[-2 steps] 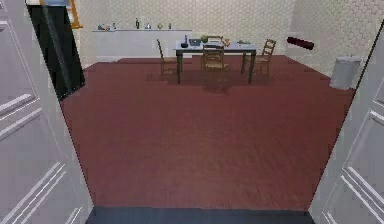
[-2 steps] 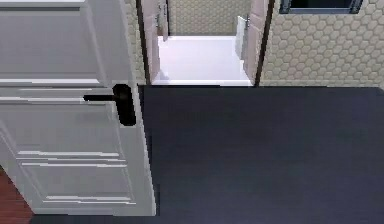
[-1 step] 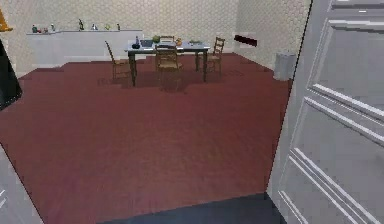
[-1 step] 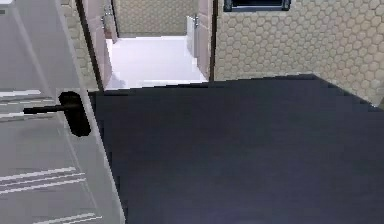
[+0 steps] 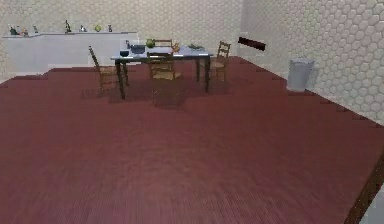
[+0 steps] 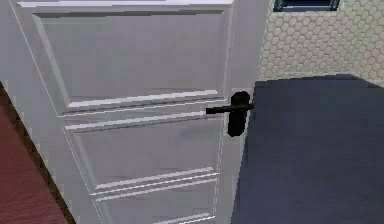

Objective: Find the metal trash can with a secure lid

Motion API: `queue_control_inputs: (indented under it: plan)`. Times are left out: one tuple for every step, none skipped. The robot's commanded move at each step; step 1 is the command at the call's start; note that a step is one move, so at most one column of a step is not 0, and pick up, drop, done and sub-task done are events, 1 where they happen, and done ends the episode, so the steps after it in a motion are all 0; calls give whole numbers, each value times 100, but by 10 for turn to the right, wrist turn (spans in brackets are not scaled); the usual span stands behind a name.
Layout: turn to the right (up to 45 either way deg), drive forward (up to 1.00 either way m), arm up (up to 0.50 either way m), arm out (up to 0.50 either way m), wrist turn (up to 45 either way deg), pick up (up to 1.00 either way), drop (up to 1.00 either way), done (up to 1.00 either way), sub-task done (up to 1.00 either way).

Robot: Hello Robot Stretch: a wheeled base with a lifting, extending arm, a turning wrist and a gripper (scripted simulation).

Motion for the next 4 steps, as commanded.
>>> queue_control_inputs:
  plan:
    - [150, 0, 0, 0, 0, 0, 0, 0, 0]
    - [0, 100, 0, 0, 0, 0, 0, 0, 0]
    - [150, 0, 0, 0, 0, 0, 0, 0, 0]
    - [0, 20, 0, 0, 0, 0, 0, 0, 0]
